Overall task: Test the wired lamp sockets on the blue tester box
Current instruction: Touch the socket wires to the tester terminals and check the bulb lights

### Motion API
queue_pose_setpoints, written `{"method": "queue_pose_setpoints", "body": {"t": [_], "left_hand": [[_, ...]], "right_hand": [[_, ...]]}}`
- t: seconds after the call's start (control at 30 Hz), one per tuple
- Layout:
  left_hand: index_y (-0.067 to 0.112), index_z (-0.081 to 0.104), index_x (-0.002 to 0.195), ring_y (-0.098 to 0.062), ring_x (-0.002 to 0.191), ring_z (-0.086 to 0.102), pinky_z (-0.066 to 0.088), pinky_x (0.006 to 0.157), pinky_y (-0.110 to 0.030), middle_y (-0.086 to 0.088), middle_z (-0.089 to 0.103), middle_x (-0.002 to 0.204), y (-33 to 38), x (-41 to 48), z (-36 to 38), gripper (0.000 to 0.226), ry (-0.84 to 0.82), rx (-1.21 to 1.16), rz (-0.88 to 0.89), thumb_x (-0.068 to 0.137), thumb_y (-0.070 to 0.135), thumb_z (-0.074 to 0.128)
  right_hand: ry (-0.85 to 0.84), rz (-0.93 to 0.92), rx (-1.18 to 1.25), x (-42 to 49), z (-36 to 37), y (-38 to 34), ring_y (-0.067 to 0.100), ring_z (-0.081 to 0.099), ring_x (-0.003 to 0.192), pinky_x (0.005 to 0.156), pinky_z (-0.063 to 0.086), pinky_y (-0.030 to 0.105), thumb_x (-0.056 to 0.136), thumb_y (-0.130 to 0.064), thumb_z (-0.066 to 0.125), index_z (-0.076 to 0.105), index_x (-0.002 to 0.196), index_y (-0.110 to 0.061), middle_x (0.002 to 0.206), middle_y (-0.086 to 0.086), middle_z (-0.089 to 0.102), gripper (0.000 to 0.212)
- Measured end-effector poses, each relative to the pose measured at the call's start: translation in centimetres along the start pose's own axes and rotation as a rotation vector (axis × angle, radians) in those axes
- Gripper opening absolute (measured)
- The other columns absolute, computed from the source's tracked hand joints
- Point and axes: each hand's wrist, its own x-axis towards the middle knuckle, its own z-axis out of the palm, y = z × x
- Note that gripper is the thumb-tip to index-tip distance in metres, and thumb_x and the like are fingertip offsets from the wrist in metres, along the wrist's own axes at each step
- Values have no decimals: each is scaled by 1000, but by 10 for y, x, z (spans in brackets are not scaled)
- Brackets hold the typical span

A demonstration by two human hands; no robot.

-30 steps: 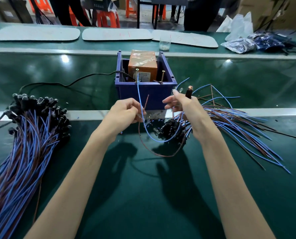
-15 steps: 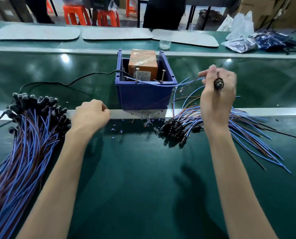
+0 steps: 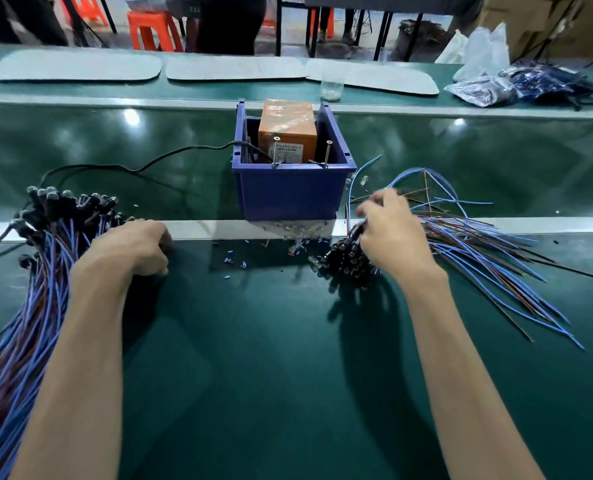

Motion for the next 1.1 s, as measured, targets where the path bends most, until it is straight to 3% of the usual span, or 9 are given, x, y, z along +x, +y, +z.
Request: {"method": "queue_pose_setpoints", "body": {"t": [0.13,0.3,0.43,0.57,0.67,0.73,0.87,1.0,1.1], "left_hand": [[13,59,120,-26,112,52,45,93,-31,-8,55,121,-7,3,1,47,-75,-26,38,77,1,72],[14,61,104,-26,99,57,49,89,-34,-5,60,101,-14,1,3,37,-70,-192,30,79,-11,51],[15,63,94,-25,88,60,51,88,-36,-3,66,89,-13,-4,0,32,-23,-231,68,77,-11,54],[22,62,87,-24,85,63,52,88,-38,1,69,87,3,-13,-11,30,181,-235,180,74,-5,63],[19,65,89,-22,80,67,53,83,-35,2,67,88,19,-22,-16,36,324,-346,292,71,-12,64],[18,64,87,-21,75,69,54,75,-29,2,65,88,28,-27,-19,40,339,-462,358,71,-18,64],[17,64,87,-11,70,69,53,69,-26,-1,63,92,36,-33,-23,39,477,-606,427,72,-20,66],[21,64,85,-7,77,70,56,71,-18,-3,64,95,51,-39,-27,36,720,-847,487,75,-12,70],[35,58,82,1,80,70,52,71,-11,-6,67,97,68,-48,-29,43,758,-992,550,77,-6,71]], "right_hand": [[-285,31,-57,0,9,-1,32,45,121,96,43,40,86,-3,44,57,123,-7,129,14,50,40],[-203,56,16,2,11,3,33,40,120,92,42,39,83,1,44,61,125,-13,127,12,58,47],[-124,-15,60,4,10,4,32,38,117,95,40,38,82,2,46,61,126,-17,125,10,56,50],[21,-108,347,4,0,-5,19,55,94,85,40,19,83,7,49,66,117,-11,113,9,64,42],[-23,-194,683,-3,-11,-21,0,53,68,70,37,3,85,4,60,69,110,-13,102,2,70,31],[-124,-233,829,-8,-14,-33,3,57,73,72,42,6,87,-1,63,68,110,-16,100,-2,71,29],[-283,-258,968,-15,-11,-51,20,65,86,89,53,32,91,-3,61,64,113,-17,103,2,69,27],[-320,-265,1011,-18,-8,-56,6,65,76,81,50,19,93,-4,57,64,114,-15,104,6,70,24],[-323,-256,1048,-19,-9,-57,4,65,75,73,45,13,94,-7,57,64,114,-15,107,7,70,22]]}}
